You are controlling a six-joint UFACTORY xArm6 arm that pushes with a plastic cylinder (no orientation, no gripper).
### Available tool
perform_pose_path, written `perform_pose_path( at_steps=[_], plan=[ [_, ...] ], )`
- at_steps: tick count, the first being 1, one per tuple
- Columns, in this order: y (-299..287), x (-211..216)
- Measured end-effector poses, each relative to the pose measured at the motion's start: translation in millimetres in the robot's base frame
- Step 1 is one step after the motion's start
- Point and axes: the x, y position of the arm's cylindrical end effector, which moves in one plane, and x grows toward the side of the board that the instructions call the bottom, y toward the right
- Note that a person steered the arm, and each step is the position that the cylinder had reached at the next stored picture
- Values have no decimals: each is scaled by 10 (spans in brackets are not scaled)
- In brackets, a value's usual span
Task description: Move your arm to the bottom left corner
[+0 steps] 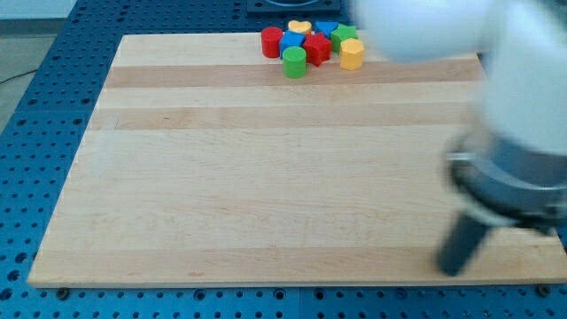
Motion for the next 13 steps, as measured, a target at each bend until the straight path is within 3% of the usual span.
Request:
perform_pose_path(
  at_steps=[1, 2, 3, 5, 6, 7, 8, 9, 10, 11, 13],
  plan=[
    [1306, -31],
    [1339, -410],
    [1252, -1705],
    [67, -3312],
    [-25, -4161],
    [8, -4181],
    [661, -4180],
    [831, -4165],
    [1145, -2908],
    [1361, -2242],
    [1352, -288]
  ],
)
